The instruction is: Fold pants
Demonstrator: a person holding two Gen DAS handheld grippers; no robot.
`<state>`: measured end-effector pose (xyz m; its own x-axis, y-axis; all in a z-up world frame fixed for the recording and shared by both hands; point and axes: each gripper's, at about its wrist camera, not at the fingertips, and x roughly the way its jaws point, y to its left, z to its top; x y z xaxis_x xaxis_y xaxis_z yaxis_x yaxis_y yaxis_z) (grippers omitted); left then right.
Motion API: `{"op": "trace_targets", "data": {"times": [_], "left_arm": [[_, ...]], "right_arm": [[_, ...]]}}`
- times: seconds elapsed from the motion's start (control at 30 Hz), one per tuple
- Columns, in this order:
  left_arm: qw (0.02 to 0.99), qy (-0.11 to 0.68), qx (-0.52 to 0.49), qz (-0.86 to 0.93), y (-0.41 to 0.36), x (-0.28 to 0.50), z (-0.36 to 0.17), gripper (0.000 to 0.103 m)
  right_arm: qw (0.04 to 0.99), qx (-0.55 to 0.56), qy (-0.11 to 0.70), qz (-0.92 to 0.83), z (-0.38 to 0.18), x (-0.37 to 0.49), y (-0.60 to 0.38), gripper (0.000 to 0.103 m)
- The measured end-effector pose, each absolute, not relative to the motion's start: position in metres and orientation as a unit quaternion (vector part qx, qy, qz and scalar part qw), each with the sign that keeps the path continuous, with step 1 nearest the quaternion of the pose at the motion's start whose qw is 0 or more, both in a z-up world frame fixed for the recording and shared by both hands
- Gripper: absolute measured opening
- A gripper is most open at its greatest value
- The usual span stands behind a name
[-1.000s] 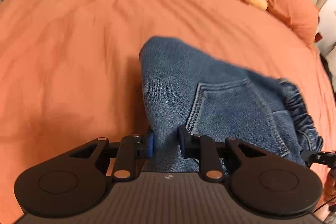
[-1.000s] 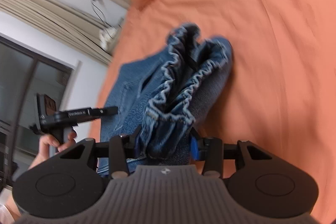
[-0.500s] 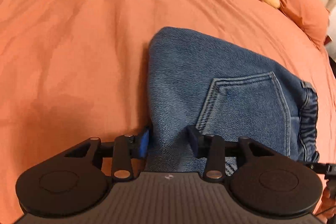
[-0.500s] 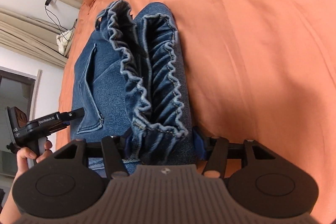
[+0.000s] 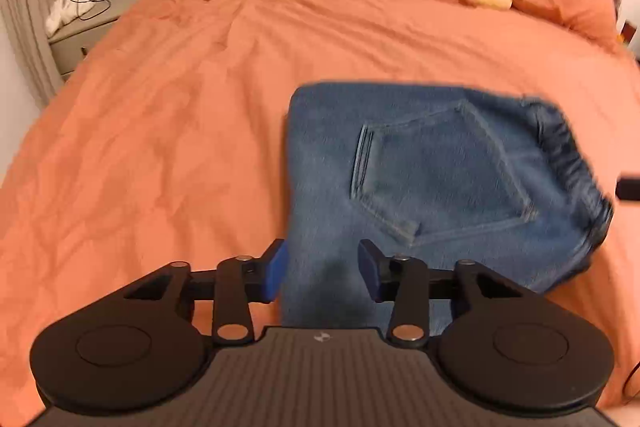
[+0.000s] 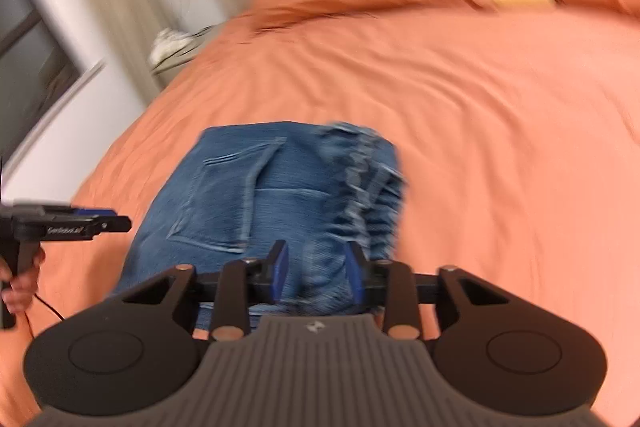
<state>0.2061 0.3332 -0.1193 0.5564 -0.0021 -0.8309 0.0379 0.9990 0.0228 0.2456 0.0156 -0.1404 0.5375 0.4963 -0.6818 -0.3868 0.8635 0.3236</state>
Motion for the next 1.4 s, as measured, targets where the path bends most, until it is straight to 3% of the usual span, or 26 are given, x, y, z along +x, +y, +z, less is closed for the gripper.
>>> {"op": "trace_targets", "data": {"times": [0.1, 0.23, 0.4, 0.5, 0.57, 0.63, 0.67, 0.73, 1.0, 1.17, 1.4], "left_arm": [[0.871, 0.490, 0.027, 0.002, 0.335, 0.201, -0.140, 0.038], [0.862, 0.506, -0.032, 0.014, 0.349, 0.200, -0.158, 0.038], [0.842, 0.539, -0.008, 0.019, 0.345, 0.199, -0.167, 0.040], [0.846, 0.531, -0.013, 0.036, 0.342, 0.199, -0.149, 0.036], [0.863, 0.504, -0.003, 0.042, 0.335, 0.189, -0.127, 0.036], [0.882, 0.470, -0.004, 0.044, 0.330, 0.173, -0.100, 0.037], [0.891, 0.451, -0.006, 0.046, 0.326, 0.164, -0.084, 0.041], [0.909, 0.413, -0.003, 0.053, 0.316, 0.147, -0.051, 0.049], [0.955, 0.266, 0.069, 0.115, 0.238, 0.057, 0.044, 0.087], [0.963, 0.216, 0.093, 0.131, 0.191, 0.009, 0.054, 0.097], [0.960, 0.192, 0.124, 0.160, 0.153, -0.023, 0.028, 0.097]], "right_arm": [[0.876, 0.027, 0.414, 0.247, -0.151, 0.246, 0.030, 0.008], [0.865, 0.023, 0.448, 0.224, -0.183, 0.257, 0.032, 0.000], [0.857, 0.015, 0.467, 0.219, -0.202, 0.269, 0.042, 0.000], [0.854, 0.011, 0.474, 0.216, -0.192, 0.277, 0.047, 0.000], [0.856, 0.012, 0.463, 0.228, -0.180, 0.273, 0.042, 0.008], [0.864, 0.011, 0.443, 0.239, -0.158, 0.264, 0.036, 0.025], [0.870, 0.009, 0.430, 0.243, -0.146, 0.257, 0.032, 0.036], [0.881, 0.001, 0.399, 0.254, -0.118, 0.242, 0.025, 0.039], [0.921, -0.024, 0.282, 0.268, -0.022, 0.149, -0.011, 0.075], [0.940, -0.010, 0.232, 0.249, -0.004, 0.086, -0.039, 0.082], [0.959, 0.013, 0.200, 0.202, -0.029, 0.021, -0.058, 0.083]]}}
